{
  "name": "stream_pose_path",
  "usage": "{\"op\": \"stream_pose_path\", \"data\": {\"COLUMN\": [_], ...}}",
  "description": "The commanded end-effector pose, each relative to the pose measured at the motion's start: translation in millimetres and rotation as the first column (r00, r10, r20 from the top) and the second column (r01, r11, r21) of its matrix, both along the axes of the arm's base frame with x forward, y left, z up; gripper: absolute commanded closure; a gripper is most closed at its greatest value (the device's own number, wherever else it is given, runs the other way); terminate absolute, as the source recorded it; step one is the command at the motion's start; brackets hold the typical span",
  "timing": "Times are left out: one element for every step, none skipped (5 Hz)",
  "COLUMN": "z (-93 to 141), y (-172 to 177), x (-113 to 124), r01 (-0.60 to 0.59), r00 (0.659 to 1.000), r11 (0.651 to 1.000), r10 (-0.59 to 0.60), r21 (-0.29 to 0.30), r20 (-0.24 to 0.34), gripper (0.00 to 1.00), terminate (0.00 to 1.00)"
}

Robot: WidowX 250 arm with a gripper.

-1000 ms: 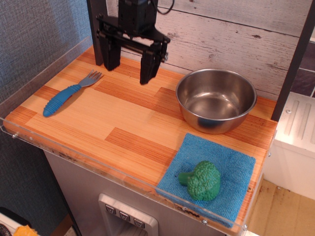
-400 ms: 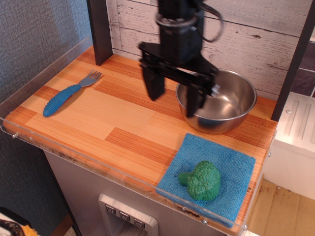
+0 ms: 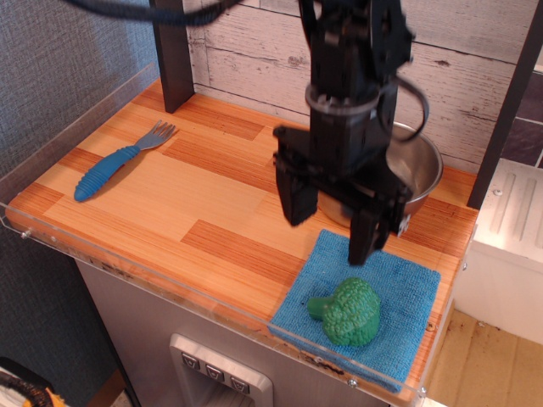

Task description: Put the broccoli on the left side of the pan

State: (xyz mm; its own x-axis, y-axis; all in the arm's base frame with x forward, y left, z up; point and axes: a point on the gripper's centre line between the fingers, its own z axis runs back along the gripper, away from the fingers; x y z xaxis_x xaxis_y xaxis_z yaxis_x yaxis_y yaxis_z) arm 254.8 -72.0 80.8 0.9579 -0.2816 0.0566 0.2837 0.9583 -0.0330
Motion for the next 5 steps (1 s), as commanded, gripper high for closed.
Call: {"op": "stream_pose_path", "data": {"z": [-14,-17,-25,-41,-49], "y": [-17,-27,-31,-30,-29], "x": [-12,-17,-21,-23,-22], "r01": [0.057,0.077,0.089,0.079,0.077], "r00": [0.998,0.997,0.996,0.996,0.996], "r11": [0.998,0.997,0.996,0.997,0.997], "r10": [-0.057,-0.077,-0.089,-0.078,-0.076], "r21": [0.004,0.000,0.004,0.004,0.012], "r20": [0.014,0.021,0.006,-0.034,-0.055], "gripper": [0.00,0.00,0.00,0.00,0.00], "terminate": [0.00,0.00,0.00,0.00,0.00]}}
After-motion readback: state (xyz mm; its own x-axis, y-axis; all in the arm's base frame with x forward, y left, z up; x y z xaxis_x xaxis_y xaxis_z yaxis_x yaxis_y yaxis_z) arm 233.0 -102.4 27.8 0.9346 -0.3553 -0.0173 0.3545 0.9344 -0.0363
